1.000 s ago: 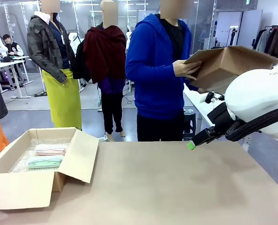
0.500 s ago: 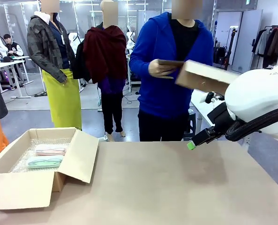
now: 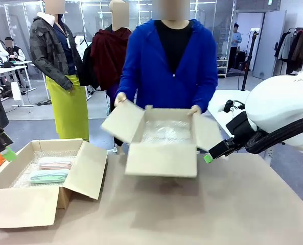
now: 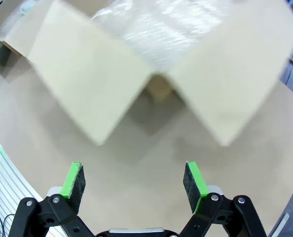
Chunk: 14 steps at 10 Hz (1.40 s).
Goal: Pack the glasses set securely to prepare it for shipping.
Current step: Position the Package Box on the left side of the table.
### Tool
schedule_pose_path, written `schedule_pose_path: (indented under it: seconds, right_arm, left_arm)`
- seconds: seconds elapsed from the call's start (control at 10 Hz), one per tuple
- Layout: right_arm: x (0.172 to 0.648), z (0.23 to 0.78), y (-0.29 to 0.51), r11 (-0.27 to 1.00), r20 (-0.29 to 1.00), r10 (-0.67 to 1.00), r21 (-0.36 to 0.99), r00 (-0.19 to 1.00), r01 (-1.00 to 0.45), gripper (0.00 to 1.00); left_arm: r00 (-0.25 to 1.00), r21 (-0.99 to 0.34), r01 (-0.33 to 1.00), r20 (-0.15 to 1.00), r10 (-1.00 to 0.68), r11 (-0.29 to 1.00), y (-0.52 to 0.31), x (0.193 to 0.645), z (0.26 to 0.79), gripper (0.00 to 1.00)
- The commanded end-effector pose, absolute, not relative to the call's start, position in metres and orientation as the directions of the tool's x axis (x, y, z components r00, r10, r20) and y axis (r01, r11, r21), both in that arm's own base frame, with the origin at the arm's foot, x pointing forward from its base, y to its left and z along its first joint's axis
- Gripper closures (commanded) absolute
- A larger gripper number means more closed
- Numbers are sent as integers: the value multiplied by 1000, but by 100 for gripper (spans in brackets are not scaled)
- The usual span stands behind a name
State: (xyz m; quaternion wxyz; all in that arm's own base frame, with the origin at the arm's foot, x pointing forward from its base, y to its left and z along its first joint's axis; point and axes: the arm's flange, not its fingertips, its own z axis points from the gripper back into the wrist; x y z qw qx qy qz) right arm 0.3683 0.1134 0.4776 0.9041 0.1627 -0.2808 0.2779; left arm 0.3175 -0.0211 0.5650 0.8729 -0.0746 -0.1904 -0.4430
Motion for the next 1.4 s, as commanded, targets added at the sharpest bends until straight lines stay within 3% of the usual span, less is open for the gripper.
schedule_pose_path:
  seconds: [0.0,0.2,0.3,1.3]
  right_arm:
    - [369,478,114,785,609,418,132,675,-605,0]
    - [369,478,114,785,609,418,132,675,-605,0]
    - [369,478,114,785,609,418,132,675,-605,0]
    - [369,478,114,785,609,418,132,675,-605,0]
  left_arm:
    - [614,-4,728,449,-649,685,-29,316,551,0]
    - [560,-73,782,518,-646,619,-1,329,545,0]
    - [597,-11,755,424,-681,655,-25,319,553,0]
    - [597,-11,755,424,-681,655,-25,319,553,0]
